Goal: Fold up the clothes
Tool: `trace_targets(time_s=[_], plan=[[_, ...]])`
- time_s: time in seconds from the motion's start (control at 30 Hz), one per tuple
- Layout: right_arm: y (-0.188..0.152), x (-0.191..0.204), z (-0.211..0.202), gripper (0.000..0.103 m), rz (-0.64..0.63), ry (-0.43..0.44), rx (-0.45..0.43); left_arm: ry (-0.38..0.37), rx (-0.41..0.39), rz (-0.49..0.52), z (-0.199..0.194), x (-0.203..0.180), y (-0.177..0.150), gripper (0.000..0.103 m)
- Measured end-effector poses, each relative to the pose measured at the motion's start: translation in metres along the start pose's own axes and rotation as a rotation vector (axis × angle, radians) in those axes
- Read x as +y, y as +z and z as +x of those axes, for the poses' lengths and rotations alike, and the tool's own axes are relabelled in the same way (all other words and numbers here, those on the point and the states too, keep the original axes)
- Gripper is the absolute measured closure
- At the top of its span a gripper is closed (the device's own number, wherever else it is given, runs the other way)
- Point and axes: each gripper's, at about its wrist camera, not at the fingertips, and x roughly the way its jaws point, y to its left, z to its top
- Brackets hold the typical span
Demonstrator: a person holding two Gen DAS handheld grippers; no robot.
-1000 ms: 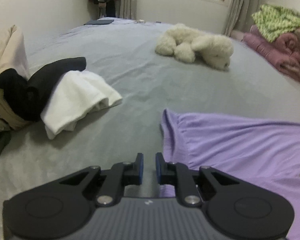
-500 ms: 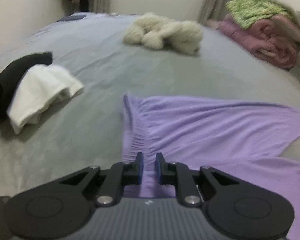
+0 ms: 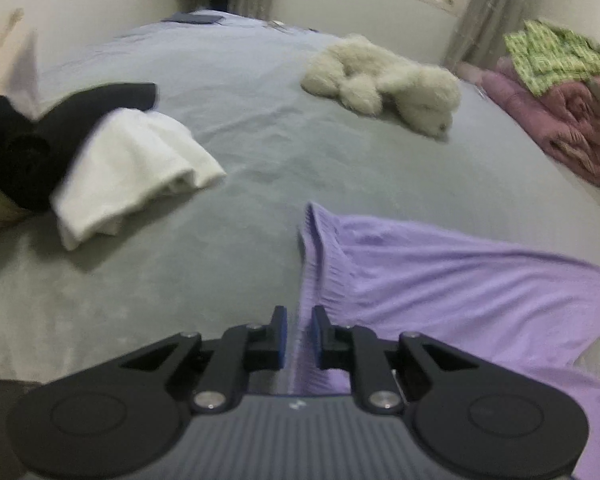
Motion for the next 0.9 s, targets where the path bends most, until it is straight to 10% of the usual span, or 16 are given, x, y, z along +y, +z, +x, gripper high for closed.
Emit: trace_targets(time_s=[0.23, 0.33, 0.57, 0.67, 0.7, 0.9], plan=[[0.002, -0.002, -0.005, 0.062, 0.0, 0.006, -0.015, -0.022, 0.016, -0.209, -0.056, 0.029, -0.032, 0.087], [0.003, -0.002, -0.013, 0.062, 0.002, 0.014, -0.031, -0.043, -0.021, -0.296, -0.082, 0.031, -0.049, 0.052], [0.005, 0.001, -0.025, 0.062, 0.004, 0.029, -0.067, -0.056, -0.002, -0.35, -0.082, 0.022, -0.082, 0.046], [0.004, 0.003, -0.029, 0.062, -0.005, 0.038, -0.08, -0.016, 0.006, -0.354, -0.065, 0.022, -0.085, 0.063], [0.004, 0.003, -0.03, 0.062, -0.009, 0.038, -0.084, 0.024, 0.011, -0.329, -0.06, 0.021, -0.085, 0.093], [0.004, 0.0, -0.03, 0.062, 0.007, 0.036, -0.083, 0.072, -0.048, -0.291, -0.077, 0.017, -0.083, 0.096]])
